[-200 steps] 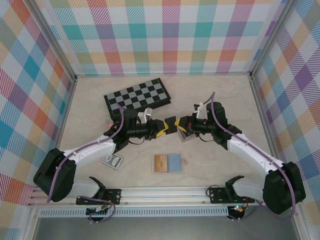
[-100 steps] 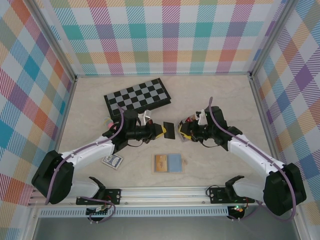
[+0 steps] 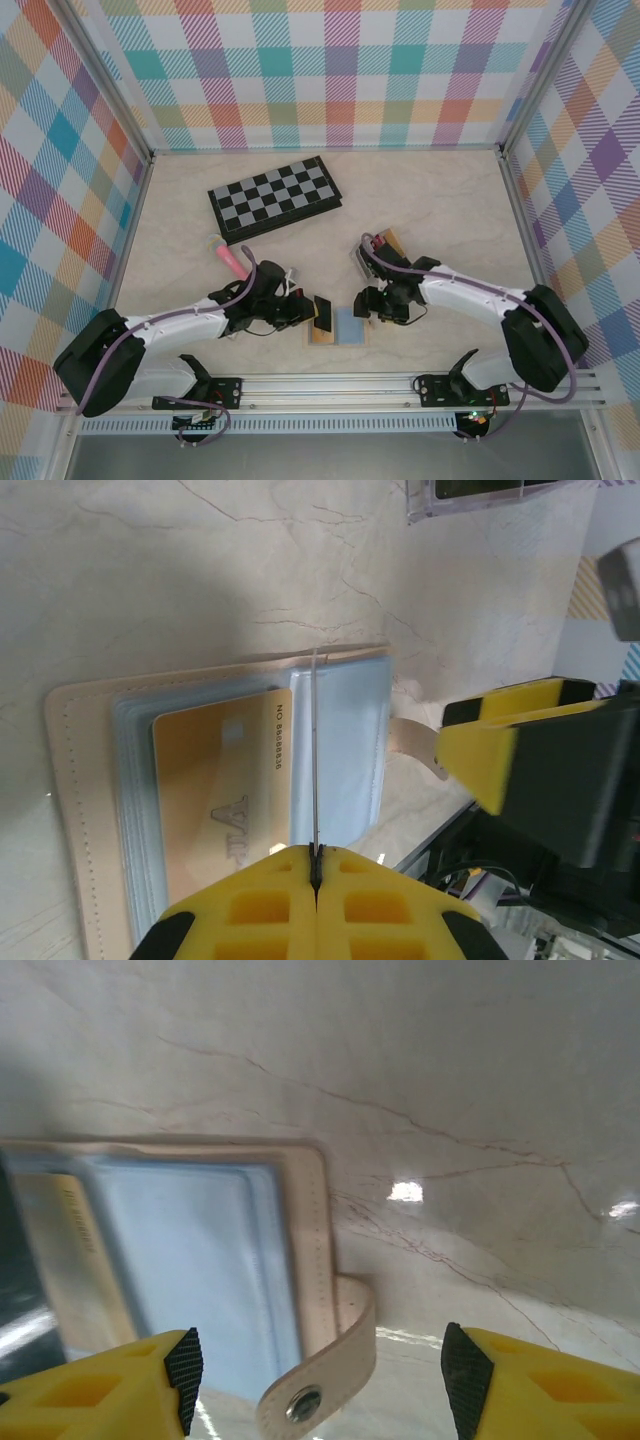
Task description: Put the credit cards into the card holder
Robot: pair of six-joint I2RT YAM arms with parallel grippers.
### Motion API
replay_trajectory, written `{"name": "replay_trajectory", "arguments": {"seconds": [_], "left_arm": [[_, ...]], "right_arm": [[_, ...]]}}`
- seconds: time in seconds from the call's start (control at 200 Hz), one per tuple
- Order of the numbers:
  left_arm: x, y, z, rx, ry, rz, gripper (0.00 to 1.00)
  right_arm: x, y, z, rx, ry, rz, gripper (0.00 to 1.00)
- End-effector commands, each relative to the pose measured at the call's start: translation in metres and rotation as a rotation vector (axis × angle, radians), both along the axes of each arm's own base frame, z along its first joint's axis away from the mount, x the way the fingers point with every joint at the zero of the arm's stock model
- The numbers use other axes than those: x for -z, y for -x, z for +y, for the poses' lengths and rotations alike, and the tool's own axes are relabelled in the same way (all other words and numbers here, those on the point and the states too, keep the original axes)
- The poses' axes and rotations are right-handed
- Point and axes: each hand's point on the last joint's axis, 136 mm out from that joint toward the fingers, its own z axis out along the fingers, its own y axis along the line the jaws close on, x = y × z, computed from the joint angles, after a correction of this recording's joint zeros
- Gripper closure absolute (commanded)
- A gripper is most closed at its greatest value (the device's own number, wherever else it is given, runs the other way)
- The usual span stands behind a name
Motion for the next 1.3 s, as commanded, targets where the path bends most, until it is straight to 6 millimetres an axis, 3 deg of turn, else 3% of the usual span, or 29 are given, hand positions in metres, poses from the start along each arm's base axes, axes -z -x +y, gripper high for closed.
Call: {"name": "replay_trajectory", "arguments": {"seconds": [0.0, 0.27, 0.53, 0.96, 1.295], "left_arm": [[-0.003, 0.001, -0.003, 0.008, -0.005, -0.048, 1.0], [0.014, 0.007, -0.008, 0.026, -0.03, -0.043, 1.0], [0.028, 0.013, -0.013, 0.042, -0.051, -0.026, 1.0], [0.033, 0.015, -0.019, 0.029, -0.015, -0.002, 1.0], [0.039, 0.028, -0.017, 0.052, -0.02, 0.025, 1.0]], "right_arm": [[0.001, -0.006, 0.005, -0.028, 0.045, -0.023, 0.34], [0.014, -0.004, 0.012, -0.035, 0.023, 0.003, 0.44], [0.024, 0.001, 0.006, -0.022, 0.043, 0.026, 0.53], [0.036, 0.005, 0.009, -0.01, 0.035, 0.056, 0.75], [0.04, 0.003, 0.012, -0.006, 0.032, 0.058, 0.79]]}}
